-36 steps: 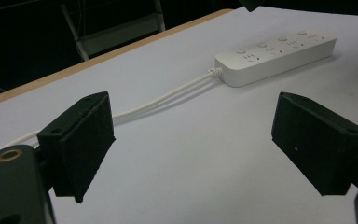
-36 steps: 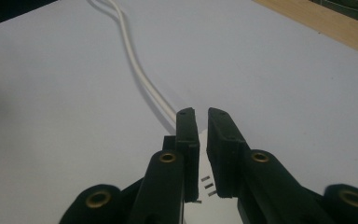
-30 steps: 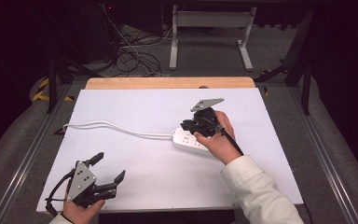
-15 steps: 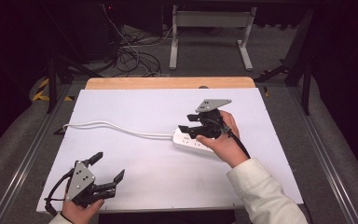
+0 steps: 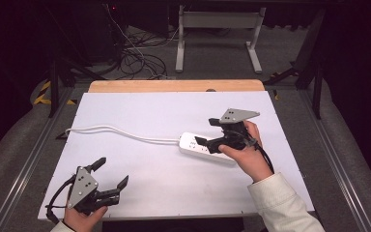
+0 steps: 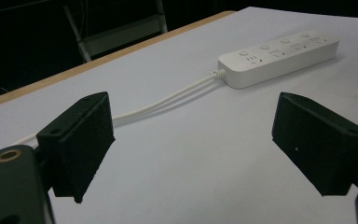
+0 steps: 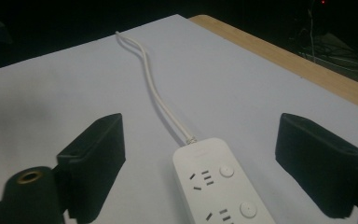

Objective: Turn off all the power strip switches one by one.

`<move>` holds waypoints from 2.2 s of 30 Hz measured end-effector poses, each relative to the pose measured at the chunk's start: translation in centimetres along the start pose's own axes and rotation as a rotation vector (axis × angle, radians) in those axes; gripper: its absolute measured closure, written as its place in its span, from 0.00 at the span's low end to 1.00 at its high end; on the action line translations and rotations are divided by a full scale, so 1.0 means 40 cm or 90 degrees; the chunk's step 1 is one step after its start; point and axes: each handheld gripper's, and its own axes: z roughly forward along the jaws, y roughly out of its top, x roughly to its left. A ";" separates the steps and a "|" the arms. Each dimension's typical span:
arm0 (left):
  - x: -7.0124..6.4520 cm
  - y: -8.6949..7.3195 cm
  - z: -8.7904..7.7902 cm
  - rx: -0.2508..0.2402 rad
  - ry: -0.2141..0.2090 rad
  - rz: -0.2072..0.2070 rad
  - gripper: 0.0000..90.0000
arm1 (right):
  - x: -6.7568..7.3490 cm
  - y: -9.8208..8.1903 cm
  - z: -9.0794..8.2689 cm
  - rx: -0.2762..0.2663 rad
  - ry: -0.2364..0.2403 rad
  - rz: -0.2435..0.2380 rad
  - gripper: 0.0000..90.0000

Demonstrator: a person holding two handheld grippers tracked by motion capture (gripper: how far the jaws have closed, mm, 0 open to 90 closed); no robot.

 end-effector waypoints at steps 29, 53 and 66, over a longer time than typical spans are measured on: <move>0.009 -0.002 0.002 0.007 -0.012 -0.025 0.14 | -0.032 -0.224 -0.166 -0.045 -0.029 -0.001 0.09; 0.020 -0.018 0.015 -0.005 -0.023 -0.014 0.14 | -0.017 -0.373 -0.161 0.032 -0.058 0.009 0.08; 0.036 -0.027 0.028 0.019 -0.028 -0.037 0.14 | -0.035 -0.365 -0.171 -0.002 -0.082 0.036 0.07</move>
